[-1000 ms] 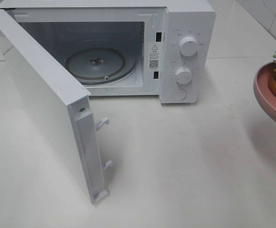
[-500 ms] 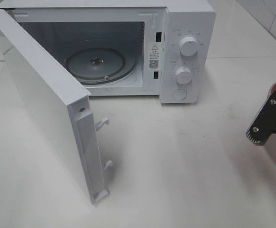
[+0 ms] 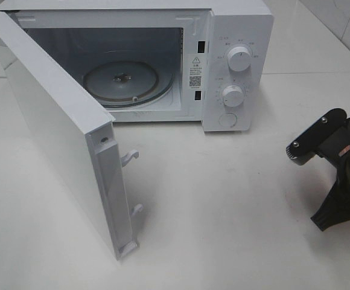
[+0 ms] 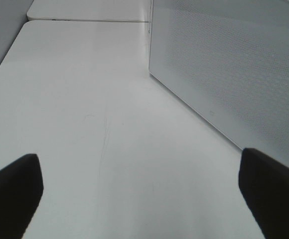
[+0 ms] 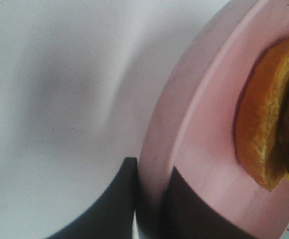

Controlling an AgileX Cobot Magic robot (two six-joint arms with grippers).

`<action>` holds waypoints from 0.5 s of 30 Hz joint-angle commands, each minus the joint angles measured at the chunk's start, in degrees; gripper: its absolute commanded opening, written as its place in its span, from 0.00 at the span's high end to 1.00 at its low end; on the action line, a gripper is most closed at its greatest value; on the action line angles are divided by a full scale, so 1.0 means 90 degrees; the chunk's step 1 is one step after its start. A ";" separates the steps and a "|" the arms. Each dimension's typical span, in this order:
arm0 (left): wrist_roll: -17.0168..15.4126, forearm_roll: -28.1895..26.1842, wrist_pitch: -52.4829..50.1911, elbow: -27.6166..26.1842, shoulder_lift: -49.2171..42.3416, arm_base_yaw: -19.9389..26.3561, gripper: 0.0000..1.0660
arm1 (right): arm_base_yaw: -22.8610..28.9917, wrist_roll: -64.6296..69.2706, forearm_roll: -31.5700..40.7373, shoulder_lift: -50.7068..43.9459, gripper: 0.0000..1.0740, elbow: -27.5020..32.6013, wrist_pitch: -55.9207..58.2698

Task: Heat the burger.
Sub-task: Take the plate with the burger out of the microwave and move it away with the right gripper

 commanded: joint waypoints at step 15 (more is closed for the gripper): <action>-0.0025 -0.0006 -0.0070 0.0013 -0.0121 0.0032 0.06 | -0.0598 0.0949 -0.0248 0.1254 0.97 -0.0280 0.0127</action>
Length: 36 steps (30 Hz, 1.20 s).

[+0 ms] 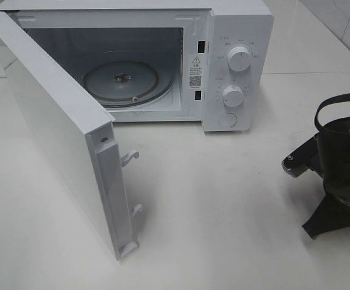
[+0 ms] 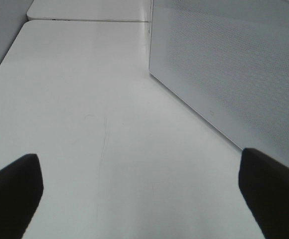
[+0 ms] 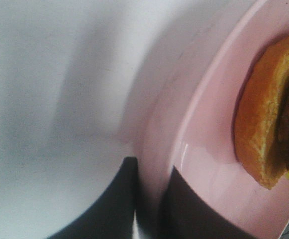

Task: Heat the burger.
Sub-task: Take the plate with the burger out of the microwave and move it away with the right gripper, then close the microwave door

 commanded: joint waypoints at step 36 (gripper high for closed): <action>-0.0025 -0.0006 -0.0070 0.0013 -0.0121 0.0032 0.06 | -0.0376 -0.2075 0.2024 -0.1311 0.46 -0.0427 -0.0153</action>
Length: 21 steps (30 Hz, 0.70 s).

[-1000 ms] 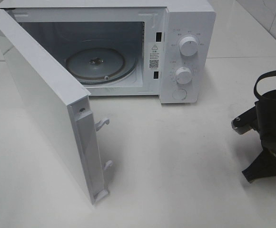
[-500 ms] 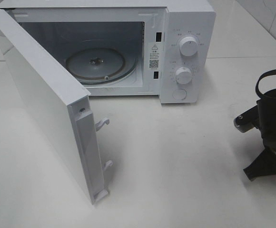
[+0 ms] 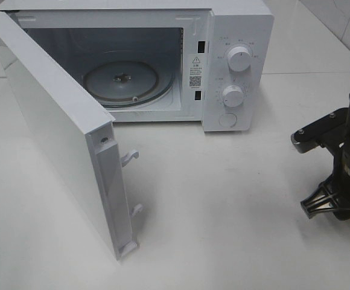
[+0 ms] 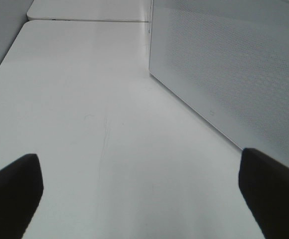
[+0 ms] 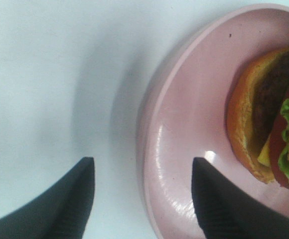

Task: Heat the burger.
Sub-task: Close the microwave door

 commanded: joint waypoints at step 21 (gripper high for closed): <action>-0.0025 -0.0006 -0.0070 0.0013 -0.0121 0.0032 0.06 | -0.0006 -0.4520 0.3915 -0.3215 0.27 -0.0439 0.0509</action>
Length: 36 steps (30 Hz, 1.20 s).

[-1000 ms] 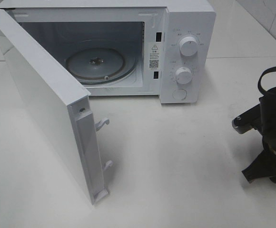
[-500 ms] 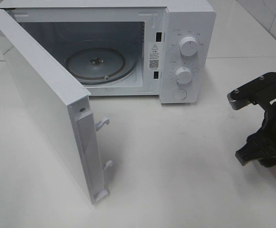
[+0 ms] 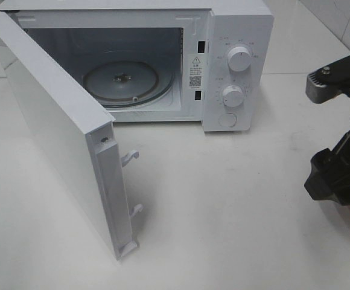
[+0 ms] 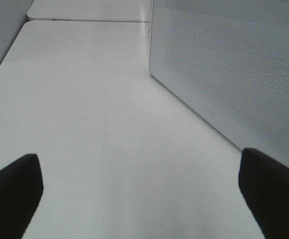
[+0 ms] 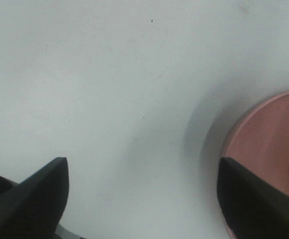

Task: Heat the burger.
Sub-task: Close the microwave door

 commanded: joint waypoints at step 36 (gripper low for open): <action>-0.0025 -0.0006 -0.0070 0.0013 -0.0121 0.0032 0.06 | -0.1076 -0.0560 0.0649 -0.5233 0.29 0.0993 0.1770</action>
